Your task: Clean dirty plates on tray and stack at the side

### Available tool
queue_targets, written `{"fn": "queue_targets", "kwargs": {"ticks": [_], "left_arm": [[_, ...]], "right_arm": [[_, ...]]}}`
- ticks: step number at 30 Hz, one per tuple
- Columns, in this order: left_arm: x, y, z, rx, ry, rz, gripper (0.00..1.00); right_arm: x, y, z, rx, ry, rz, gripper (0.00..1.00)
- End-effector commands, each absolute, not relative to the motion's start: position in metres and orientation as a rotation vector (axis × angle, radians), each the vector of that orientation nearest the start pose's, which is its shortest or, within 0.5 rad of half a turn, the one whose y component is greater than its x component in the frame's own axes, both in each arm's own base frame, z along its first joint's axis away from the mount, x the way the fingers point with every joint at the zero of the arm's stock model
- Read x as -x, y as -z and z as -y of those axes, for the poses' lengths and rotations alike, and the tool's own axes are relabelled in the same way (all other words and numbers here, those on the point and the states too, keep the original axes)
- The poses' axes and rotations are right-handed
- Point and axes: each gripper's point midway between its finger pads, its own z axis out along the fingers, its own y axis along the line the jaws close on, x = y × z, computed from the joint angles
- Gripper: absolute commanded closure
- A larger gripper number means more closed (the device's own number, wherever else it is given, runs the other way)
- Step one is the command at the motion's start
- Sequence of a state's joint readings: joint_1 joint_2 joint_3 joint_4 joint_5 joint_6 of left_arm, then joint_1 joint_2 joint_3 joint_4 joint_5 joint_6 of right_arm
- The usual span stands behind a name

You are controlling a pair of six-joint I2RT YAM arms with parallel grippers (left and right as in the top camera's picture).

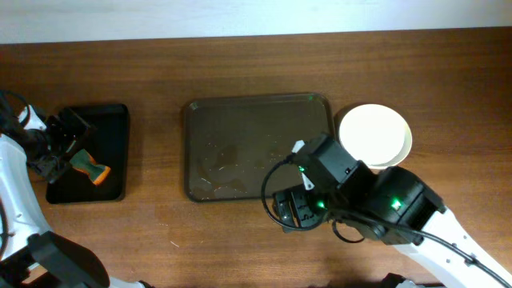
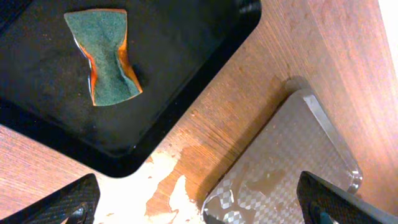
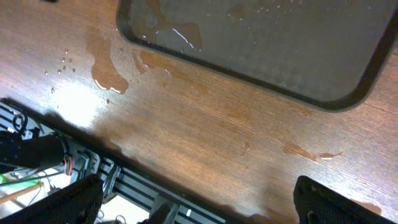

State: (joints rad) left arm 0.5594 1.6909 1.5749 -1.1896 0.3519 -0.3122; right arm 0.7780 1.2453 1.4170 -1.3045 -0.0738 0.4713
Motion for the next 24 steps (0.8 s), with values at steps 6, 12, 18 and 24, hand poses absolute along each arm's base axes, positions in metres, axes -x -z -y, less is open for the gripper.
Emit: {"fn": "queue_targets", "kwargs": {"ticks": [6, 12, 18, 24], "left_arm": [[-0.34, -0.185, -0.143, 1.103, 0.45, -2.559, 0.0], [-0.34, -0.185, -0.143, 1.103, 0.45, -2.559, 0.0], [-0.34, -0.185, -0.143, 1.103, 0.45, -2.559, 0.0], [-0.34, -0.185, -0.143, 1.103, 0.45, -2.559, 0.0]], "right_arm": [[-0.166, -0.229, -0.177, 0.456, -0.316, -2.872, 0.02], [-0.195, -0.247, -0.149, 0.239, -0.363, -2.718, 0.02], [-0.194, -0.226, -0.09, 0.002, -0.588, -2.261, 0.02], [-0.211, -0.195, -0.067, -0.054, -0.532, -1.988, 0.02]]}}
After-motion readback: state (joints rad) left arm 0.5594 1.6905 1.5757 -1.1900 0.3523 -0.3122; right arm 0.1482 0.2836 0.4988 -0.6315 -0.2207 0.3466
